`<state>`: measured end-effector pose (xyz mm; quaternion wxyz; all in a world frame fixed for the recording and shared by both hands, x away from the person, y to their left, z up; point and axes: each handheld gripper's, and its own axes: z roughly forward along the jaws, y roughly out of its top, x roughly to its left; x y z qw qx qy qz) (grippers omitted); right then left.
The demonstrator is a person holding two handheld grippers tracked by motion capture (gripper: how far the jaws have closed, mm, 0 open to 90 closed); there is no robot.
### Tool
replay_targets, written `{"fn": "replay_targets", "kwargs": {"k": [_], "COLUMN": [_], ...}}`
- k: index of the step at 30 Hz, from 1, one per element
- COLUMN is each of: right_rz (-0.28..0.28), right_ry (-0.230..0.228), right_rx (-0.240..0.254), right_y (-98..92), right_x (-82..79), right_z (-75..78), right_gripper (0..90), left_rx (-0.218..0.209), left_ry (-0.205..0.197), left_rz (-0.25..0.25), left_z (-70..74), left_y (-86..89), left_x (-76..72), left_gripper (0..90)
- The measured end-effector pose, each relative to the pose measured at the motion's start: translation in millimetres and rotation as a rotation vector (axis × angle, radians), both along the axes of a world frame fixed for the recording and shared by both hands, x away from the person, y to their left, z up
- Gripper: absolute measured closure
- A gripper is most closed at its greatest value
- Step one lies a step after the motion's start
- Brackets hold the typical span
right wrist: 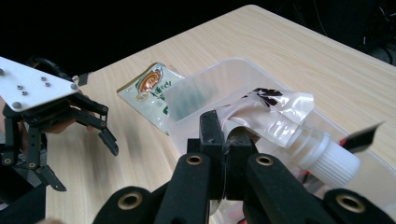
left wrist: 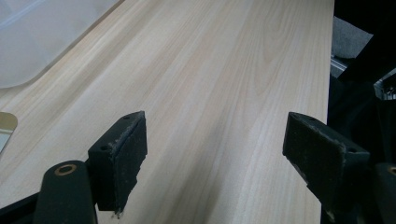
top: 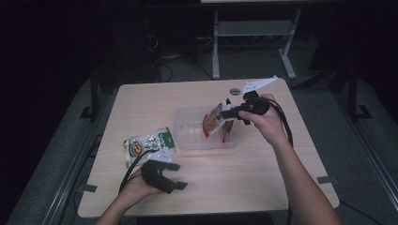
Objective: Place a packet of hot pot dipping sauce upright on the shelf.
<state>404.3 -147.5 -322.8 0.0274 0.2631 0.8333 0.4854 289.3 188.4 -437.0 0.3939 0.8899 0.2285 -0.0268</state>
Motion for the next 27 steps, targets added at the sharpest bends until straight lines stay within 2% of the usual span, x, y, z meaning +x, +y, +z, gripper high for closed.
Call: {"fn": "replay_targets", "kwargs": {"k": [12,27], "right_rz": [-0.054,-0.036], "right_ry": [0.005,0.023], "right_rx": [-0.062,-0.081], "right_y": [-5.4,7.9], "right_x": [2.3,5.7], "right_z": [-7.7,-21.2], "right_gripper": [89.2,89.1], "left_rx": [0.004,0.002], "left_ry": [-0.009,-0.009], "left_rz": [-0.005,-0.012], "left_z": [0.3,-1.1], "left_y": [0.1,-1.4], "left_x": [0.6,0.5], "left_gripper": [21.5,21.5]}}
